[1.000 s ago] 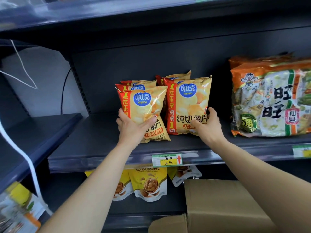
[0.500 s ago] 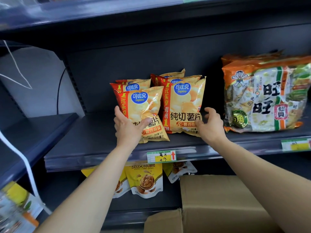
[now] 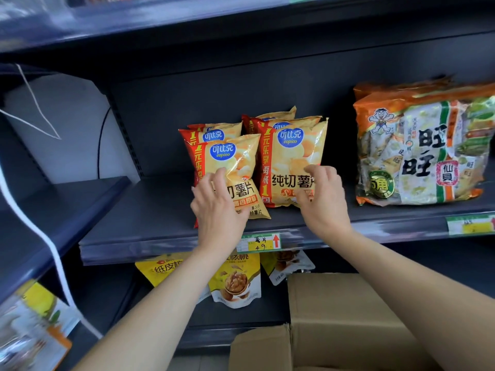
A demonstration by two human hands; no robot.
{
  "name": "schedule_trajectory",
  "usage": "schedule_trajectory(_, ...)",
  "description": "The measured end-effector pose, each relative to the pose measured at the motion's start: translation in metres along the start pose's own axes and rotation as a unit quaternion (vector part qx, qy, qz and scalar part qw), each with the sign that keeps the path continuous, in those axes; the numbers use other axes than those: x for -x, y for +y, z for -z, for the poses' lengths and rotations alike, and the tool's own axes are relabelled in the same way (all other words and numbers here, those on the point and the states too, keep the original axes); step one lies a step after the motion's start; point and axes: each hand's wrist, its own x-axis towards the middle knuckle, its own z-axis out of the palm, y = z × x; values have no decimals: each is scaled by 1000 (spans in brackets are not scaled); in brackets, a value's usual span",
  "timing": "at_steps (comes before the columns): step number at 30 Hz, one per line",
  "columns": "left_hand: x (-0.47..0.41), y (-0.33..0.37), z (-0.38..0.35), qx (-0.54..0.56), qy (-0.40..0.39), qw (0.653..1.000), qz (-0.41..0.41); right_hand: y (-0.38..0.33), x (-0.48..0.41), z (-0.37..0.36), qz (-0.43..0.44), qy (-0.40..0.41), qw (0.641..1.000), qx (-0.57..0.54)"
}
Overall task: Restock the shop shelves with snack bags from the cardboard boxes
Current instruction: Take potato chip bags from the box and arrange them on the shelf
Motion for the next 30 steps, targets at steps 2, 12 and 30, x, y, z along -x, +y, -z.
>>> schedule_trajectory(2, 0, -1, -3, -13, -15, 1000, 19, -2, 1, 1, -5, -48, 999, -9)
schedule_trajectory(12, -35, -11, -23, -59, -46, 992, 99, 9, -32, -10, -171, -167, 967, -86)
schedule_trajectory(30, -87, -75, -16, 435, -167, 834, 295, 12, -53, -34, -167, -54, 984, -16)
